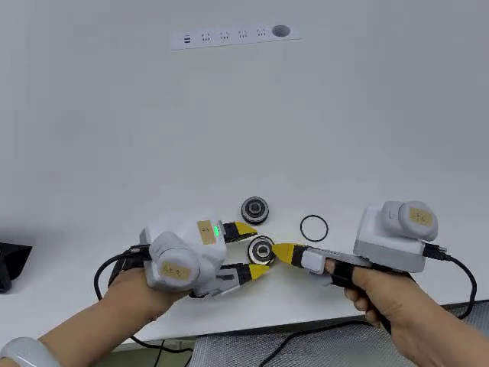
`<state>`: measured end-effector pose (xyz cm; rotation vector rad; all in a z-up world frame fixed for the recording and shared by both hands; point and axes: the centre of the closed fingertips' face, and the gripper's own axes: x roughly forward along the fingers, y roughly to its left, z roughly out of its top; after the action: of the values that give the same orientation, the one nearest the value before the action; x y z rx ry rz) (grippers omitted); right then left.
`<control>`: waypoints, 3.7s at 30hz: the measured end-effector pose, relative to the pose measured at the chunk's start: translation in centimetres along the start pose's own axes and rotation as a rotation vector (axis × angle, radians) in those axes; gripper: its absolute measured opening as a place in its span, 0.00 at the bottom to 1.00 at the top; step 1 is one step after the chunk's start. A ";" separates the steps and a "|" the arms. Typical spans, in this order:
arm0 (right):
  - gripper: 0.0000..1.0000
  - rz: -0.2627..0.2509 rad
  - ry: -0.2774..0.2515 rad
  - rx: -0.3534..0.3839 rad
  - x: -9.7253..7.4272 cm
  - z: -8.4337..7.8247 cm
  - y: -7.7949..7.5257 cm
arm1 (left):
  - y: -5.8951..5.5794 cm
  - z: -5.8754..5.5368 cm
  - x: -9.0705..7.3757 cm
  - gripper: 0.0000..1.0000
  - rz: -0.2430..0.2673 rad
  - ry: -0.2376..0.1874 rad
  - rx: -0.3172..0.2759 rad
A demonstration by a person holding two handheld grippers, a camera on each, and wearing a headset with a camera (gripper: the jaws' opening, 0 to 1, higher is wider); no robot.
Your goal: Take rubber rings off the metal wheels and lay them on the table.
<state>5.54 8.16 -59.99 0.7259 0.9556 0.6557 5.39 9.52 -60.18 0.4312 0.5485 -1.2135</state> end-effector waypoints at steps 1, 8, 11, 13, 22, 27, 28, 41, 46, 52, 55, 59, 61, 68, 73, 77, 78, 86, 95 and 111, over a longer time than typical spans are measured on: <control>0.02 0.002 -0.001 0.000 0.0 0.0 0.1 | 0.0 0.0 0.0 0.33 0.001 0.000 -0.002; 0.02 0.011 -0.002 -0.004 0.0 0.1 0.4 | 0.2 -0.3 -0.3 0.36 0.014 0.000 -0.007; 0.02 0.017 -0.001 -0.006 -0.1 0.1 0.7 | 0.3 -0.4 -0.5 0.37 0.021 0.000 -0.011; 0.02 0.022 -0.001 -0.007 -0.2 0.1 0.9 | 0.4 -0.4 -0.7 0.39 0.027 -0.002 -0.015; 0.02 0.046 0.000 -0.003 -0.5 -0.2 1.9 | 1.0 -0.9 -1.2 0.44 0.052 -0.003 -0.030; 0.02 0.057 -0.004 -0.001 -0.9 -0.2 2.3 | 1.2 -1.0 -1.3 0.48 0.062 -0.007 -0.041; 0.02 0.058 -0.007 0.000 -0.9 -0.2 2.3 | 1.2 -1.0 -1.4 0.49 0.064 -0.009 -0.042; 0.02 0.051 -0.057 0.020 -2.3 1.2 2.0 | 1.6 -1.4 -1.7 0.60 0.091 -0.013 -0.071; 0.02 0.033 -0.082 0.029 -3.0 1.9 1.2 | 1.9 -1.5 -1.9 0.63 0.101 -0.018 -0.082; 0.02 0.003 -0.126 0.047 -3.9 3.4 -0.3 | 2.1 -1.7 -2.0 0.66 0.111 -0.016 -0.093; 0.02 -0.019 -0.143 0.052 -4.4 3.9 -1.2 | 2.1 -1.8 -2.1 0.67 0.116 -0.017 -0.098; 0.02 -0.053 -0.154 0.058 -4.8 4.3 -2.5 | 2.2 -2.0 -2.2 0.67 0.119 -0.013 -0.103; 0.02 -0.065 -0.158 0.063 -5.0 4.4 -3.0 | 2.2 -2.1 -2.3 0.67 0.119 -0.011 -0.101; 0.02 -0.092 -0.163 0.082 -4.9 4.4 -4.1 | 2.2 -2.2 -2.3 0.66 0.119 -0.006 -0.103; 0.02 -0.133 -0.159 0.063 -4.9 4.3 -4.9 | 2.2 -2.0 -2.2 0.65 0.119 -0.008 -0.103; 0.02 -0.171 -0.139 0.030 -5.0 4.1 -5.7 | 2.2 -2.0 -2.2 0.65 0.116 -0.006 -0.103; 0.02 -0.177 -0.133 0.018 -5.0 4.0 -5.8 | 2.2 -2.1 -2.2 0.65 0.116 -0.005 -0.102; 0.08 -0.234 -0.095 -0.093 -5.2 3.9 -6.2 | 2.2 -2.1 -2.2 0.64 0.116 -0.002 -0.099; 0.15 -0.259 -0.025 -0.281 -5.1 3.5 -6.2 | 2.2 -2.0 -2.3 0.63 0.114 0.000 -0.098; 0.22 -0.289 0.042 -0.545 -4.3 4.2 -4.9 | 2.4 -2.0 -2.3 0.62 0.123 -0.004 -0.096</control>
<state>8.26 0.96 -60.20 0.0894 0.8448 0.6368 6.79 13.15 -60.35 0.3756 0.5669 -1.0655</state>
